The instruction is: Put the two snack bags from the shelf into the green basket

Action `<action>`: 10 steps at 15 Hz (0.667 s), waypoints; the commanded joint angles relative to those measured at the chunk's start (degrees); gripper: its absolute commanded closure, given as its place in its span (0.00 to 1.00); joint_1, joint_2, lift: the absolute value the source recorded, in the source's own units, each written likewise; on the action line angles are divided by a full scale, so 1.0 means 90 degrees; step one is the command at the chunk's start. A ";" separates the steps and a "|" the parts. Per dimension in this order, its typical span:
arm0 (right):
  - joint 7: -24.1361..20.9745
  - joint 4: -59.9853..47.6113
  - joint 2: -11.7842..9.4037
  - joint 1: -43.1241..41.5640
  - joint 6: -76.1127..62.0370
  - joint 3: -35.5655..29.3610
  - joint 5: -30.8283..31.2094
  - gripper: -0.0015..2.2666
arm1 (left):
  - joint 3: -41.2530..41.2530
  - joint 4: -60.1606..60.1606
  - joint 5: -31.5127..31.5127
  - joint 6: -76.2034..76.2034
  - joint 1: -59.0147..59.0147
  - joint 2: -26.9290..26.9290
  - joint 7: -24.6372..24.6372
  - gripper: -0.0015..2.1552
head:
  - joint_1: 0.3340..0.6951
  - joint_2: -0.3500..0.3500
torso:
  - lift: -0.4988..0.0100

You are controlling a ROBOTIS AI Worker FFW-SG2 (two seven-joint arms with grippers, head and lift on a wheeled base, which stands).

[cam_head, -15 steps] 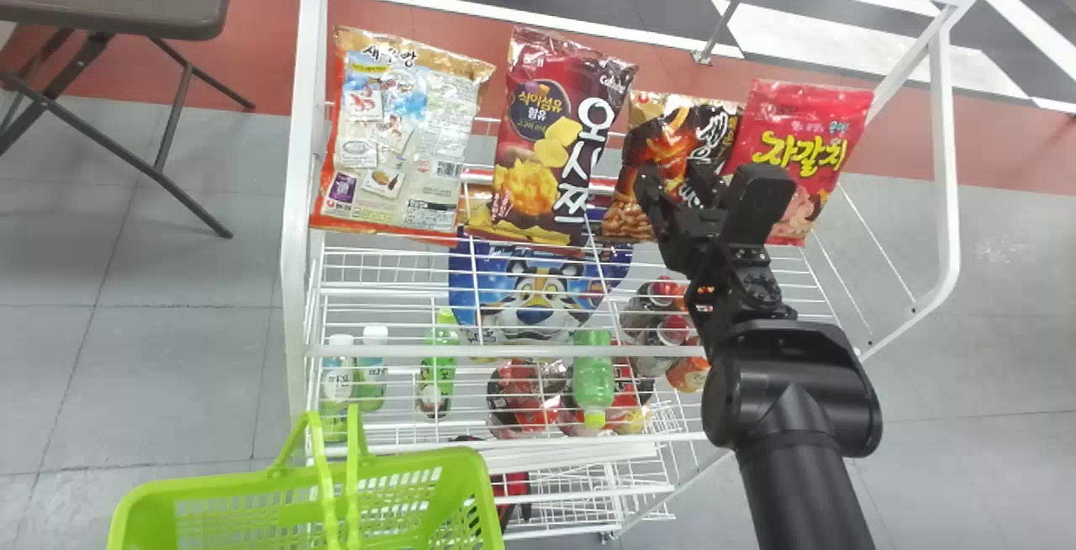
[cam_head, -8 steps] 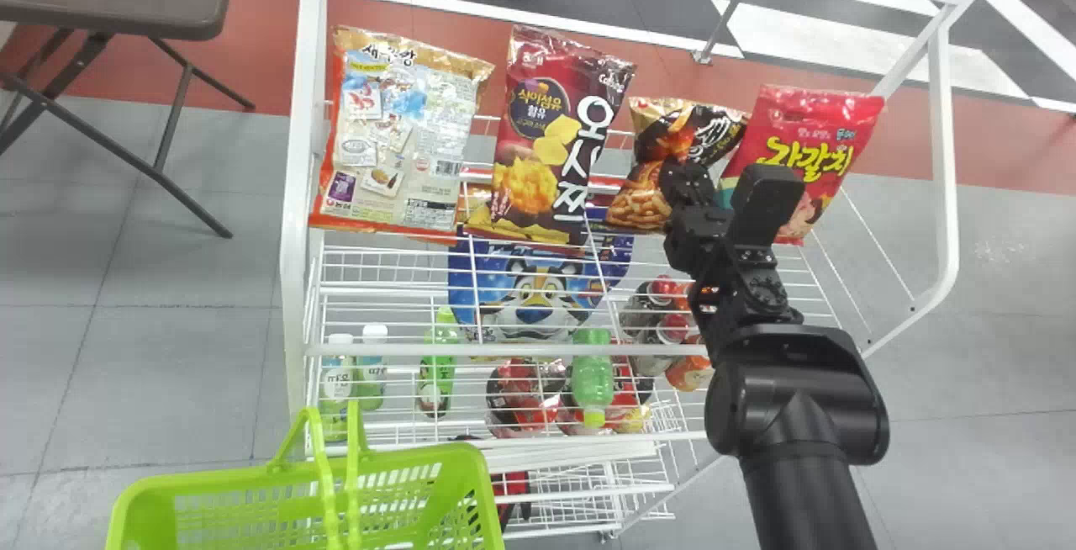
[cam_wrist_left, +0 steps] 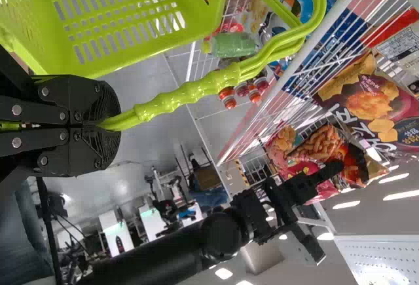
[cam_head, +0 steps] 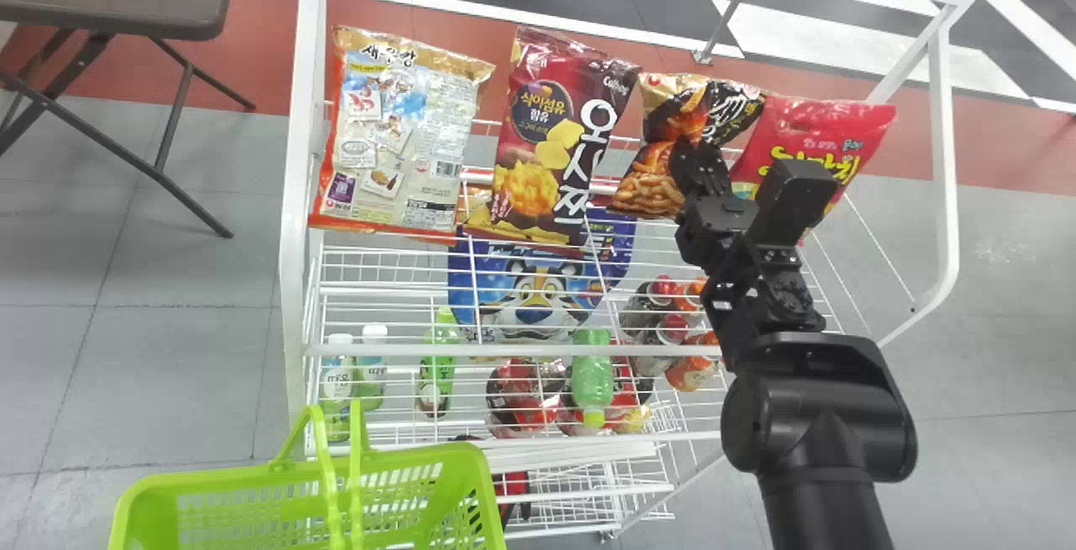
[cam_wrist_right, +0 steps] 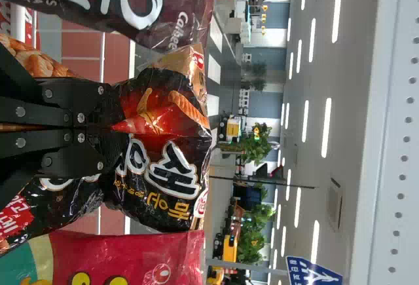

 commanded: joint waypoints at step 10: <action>0.0428 -0.2298 0.0011 0.1363 0.1337 0.0090 -0.0538 0.89 | -0.0032 -0.0022 -0.0001 0.0001 0.0021 0.0007 -0.0020 0.88 | 1.00 0.00 | 0.96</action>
